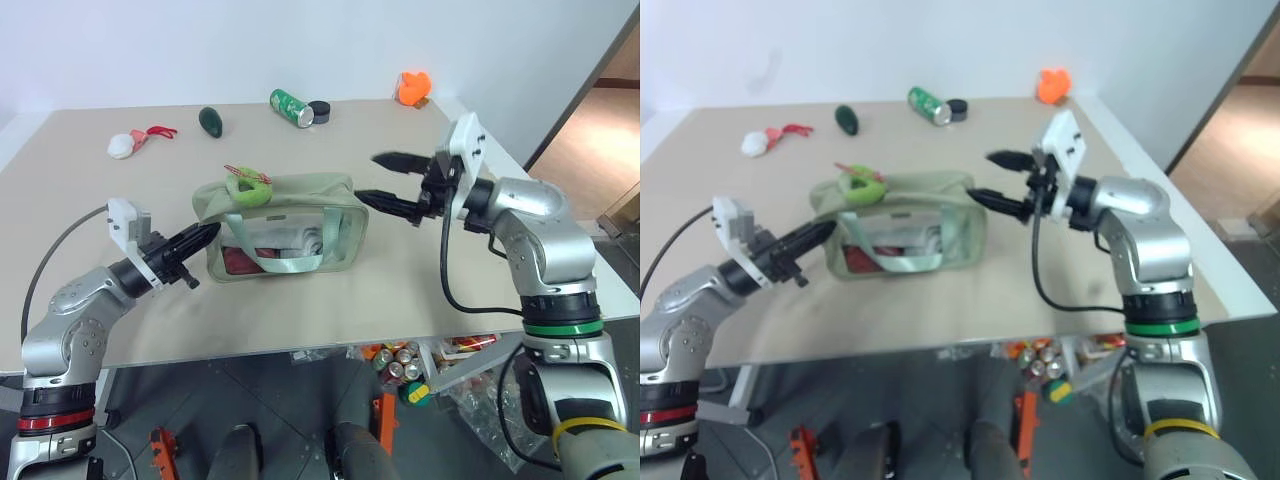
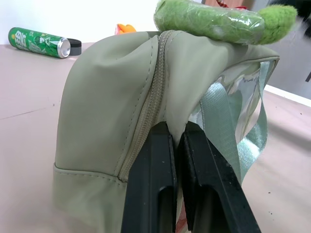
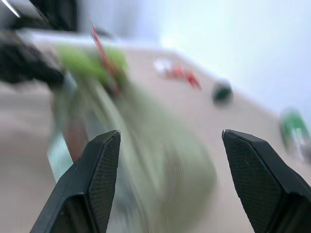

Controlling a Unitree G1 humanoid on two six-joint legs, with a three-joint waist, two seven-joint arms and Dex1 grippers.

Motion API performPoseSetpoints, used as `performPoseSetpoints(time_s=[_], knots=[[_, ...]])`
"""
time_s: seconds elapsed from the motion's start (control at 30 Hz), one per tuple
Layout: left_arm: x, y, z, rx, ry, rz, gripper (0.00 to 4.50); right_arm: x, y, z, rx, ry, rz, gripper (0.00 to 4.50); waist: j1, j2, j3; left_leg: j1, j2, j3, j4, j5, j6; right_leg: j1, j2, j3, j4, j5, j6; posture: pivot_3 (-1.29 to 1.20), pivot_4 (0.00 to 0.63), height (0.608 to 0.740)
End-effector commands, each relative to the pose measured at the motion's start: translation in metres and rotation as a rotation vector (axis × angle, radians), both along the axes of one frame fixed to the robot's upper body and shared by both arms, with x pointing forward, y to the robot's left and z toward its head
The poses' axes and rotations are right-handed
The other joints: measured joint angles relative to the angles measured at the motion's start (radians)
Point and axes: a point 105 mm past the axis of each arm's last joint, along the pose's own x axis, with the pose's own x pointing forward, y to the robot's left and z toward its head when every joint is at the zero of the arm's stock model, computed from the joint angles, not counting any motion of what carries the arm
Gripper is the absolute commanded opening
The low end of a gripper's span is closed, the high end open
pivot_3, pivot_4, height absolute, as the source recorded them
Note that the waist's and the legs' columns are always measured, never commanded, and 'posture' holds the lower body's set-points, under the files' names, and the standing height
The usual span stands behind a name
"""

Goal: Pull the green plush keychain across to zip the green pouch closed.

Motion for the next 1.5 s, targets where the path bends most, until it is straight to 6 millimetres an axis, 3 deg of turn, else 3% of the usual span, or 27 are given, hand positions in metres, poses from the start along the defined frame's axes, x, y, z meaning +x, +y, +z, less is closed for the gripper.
performPoseSetpoints(time_s=[0.03,0.2,0.33,1.13,1.27,1.43,1.5], knots=[[-0.002,-0.009,-0.014,0.028,0.051,-0.033,0.00,-0.014,0.034,0.006,-0.049,-0.084,0.084,3.44,0.000,0.000,0.000,0.000,0.000,0.000,0.000,0.000,0.000,0.000,0.000,0.000,0.000,0.000,0.000,0.00,0.150,0.740],[-0.004,-0.010,-0.016,0.030,0.055,-0.040,0.00,-0.021,0.077,-0.005,-0.086,-0.144,0.151,3.44,0.004,0.000,0.000,-0.001,-0.001,0.000,0.000,0.000,0.000,0.000,-0.001,0.000,-0.001,0.000,0.000,0.00,0.150,0.740],[-0.006,-0.011,-0.018,0.029,0.059,-0.046,0.00,-0.018,0.092,0.003,-0.057,-0.196,0.132,3.44,0.008,0.000,0.000,-0.001,0.000,0.000,0.000,0.000,0.000,0.000,0.000,-0.001,0.000,0.000,0.000,0.00,0.150,0.740],[-0.006,-0.010,-0.016,0.025,0.045,-0.051,0.00,-0.009,0.099,-0.013,-0.162,-0.284,0.122,3.44,0.011,-0.002,-0.001,-0.001,0.000,0.000,-0.001,0.000,0.000,0.000,-0.002,-0.001,-0.002,-0.001,-0.001,0.00,0.150,0.740],[-0.007,-0.008,-0.016,0.023,0.042,-0.044,0.00,-0.008,0.100,-0.016,-0.172,-0.281,0.128,2.29,0.011,-0.002,-0.001,-0.001,0.000,0.000,-0.001,0.000,0.000,-0.001,-0.002,-0.001,-0.002,-0.001,-0.001,0.00,0.150,0.740],[-0.007,-0.007,-0.017,0.021,0.040,-0.038,0.00,-0.007,0.100,-0.017,-0.175,-0.280,0.135,0.47,0.011,-0.002,-0.001,-0.001,0.000,0.000,-0.001,0.000,0.000,-0.001,-0.002,-0.001,-0.002,-0.001,-0.001,0.00,0.150,0.740],[-0.007,-0.007,-0.017,0.020,0.039,-0.037,0.00,-0.008,0.100,-0.017,-0.175,-0.278,0.138,0.04,0.011,-0.002,-0.001,-0.001,0.000,0.000,-0.001,0.000,0.000,-0.001,-0.002,-0.001,-0.002,-0.001,-0.001,0.00,0.150,0.740]])
